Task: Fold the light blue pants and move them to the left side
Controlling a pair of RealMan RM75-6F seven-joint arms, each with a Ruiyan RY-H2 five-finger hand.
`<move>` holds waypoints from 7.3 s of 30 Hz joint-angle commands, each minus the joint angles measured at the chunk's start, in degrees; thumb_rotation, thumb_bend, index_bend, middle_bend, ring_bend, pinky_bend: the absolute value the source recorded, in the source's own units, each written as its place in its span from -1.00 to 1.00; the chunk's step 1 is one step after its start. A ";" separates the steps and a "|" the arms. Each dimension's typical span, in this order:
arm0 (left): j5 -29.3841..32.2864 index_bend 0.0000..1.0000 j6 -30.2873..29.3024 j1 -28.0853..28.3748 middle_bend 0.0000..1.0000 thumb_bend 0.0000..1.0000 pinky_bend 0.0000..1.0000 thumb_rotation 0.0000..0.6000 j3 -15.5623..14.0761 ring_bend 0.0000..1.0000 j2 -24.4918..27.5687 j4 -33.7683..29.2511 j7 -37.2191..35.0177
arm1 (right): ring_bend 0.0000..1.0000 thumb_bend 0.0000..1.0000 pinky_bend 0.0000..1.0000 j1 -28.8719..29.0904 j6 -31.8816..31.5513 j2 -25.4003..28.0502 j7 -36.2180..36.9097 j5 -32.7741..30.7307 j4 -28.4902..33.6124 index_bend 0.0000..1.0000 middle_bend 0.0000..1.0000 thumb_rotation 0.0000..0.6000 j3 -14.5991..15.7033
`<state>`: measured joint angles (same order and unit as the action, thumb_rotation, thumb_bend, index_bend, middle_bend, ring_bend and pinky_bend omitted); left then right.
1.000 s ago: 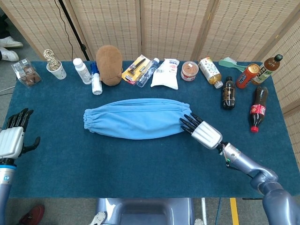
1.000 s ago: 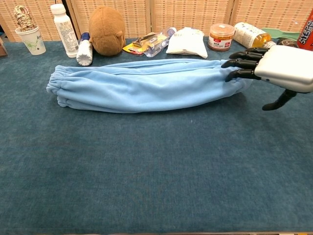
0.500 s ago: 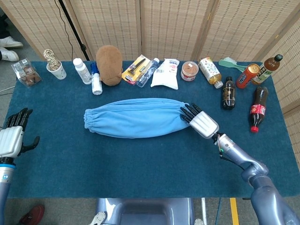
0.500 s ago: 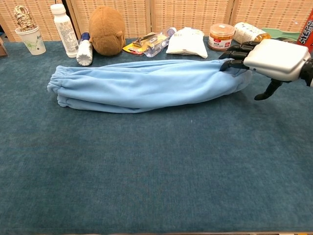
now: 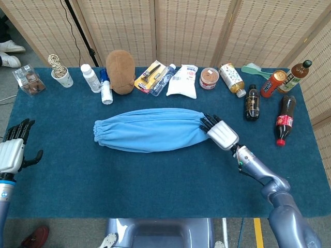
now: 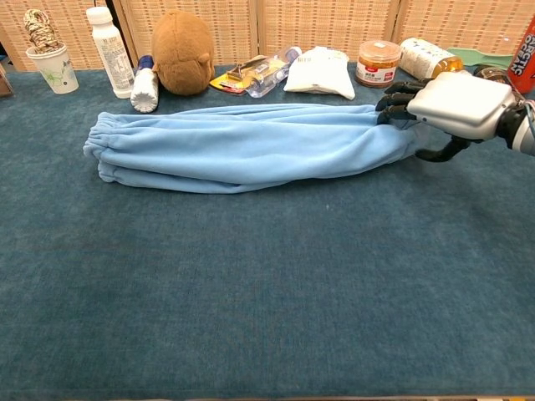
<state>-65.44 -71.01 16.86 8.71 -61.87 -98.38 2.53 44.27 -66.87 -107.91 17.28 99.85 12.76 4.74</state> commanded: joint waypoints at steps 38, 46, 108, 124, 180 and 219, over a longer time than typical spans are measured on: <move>-1.78 -1.00 1.89 -0.89 -1.00 -0.29 -1.00 1.00 -0.47 -1.00 1.70 0.10 -4.34 | -0.16 0.97 0.15 10.83 -7.50 -2.00 2.00 -7.13 14.42 0.19 -0.01 1.00 -8.97; -2.38 -1.00 2.78 -1.21 -1.00 -0.29 -1.00 1.00 -0.29 -1.00 2.59 0.79 -8.08 | -0.16 0.97 0.15 17.96 -1.09 -4.36 -3.09 -11.28 21.38 0.19 -0.01 1.00 -15.30; -2.16 -1.00 8.48 1.16 -1.00 -0.29 -1.00 1.00 -0.93 -1.00 1.33 3.92 -9.08 | -1.00 -1.00 -1.00 28.86 9.97 -7.08 -18.68 -29.65 33.01 -1.00 -1.00 1.00 -29.39; -19.51 -1.00 2.15 3.42 -1.00 -0.29 -1.00 1.00 -1.53 -1.00 -1.50 11.63 -19.82 | -1.00 -1.00 -1.00 2.18 2.26 30.01 -21.05 -27.89 73.96 -1.00 -1.00 1.00 -18.87; 17.06 -1.00 22.28 36.76 -1.00 -0.59 -1.00 1.00 -7.79 -1.00 -13.29 6.76 41.68 | -1.00 -1.00 -1.00 -29.42 -16.63 44.05 12.60 -8.64 70.31 -1.00 -1.00 1.00 -4.04; -6.95 -1.00 18.50 28.99 -1.00 -0.32 -0.59 1.00 -4.62 -1.00 -35.25 41.09 13.09 | -1.00 -1.00 -1.00 -30.58 -18.42 43.60 13.46 -5.44 70.58 -1.00 -1.00 1.00 -5.38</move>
<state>-71.78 -52.14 45.86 3.84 -96.46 -58.29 16.33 13.70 -85.28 -64.31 30.73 94.42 83.33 -0.62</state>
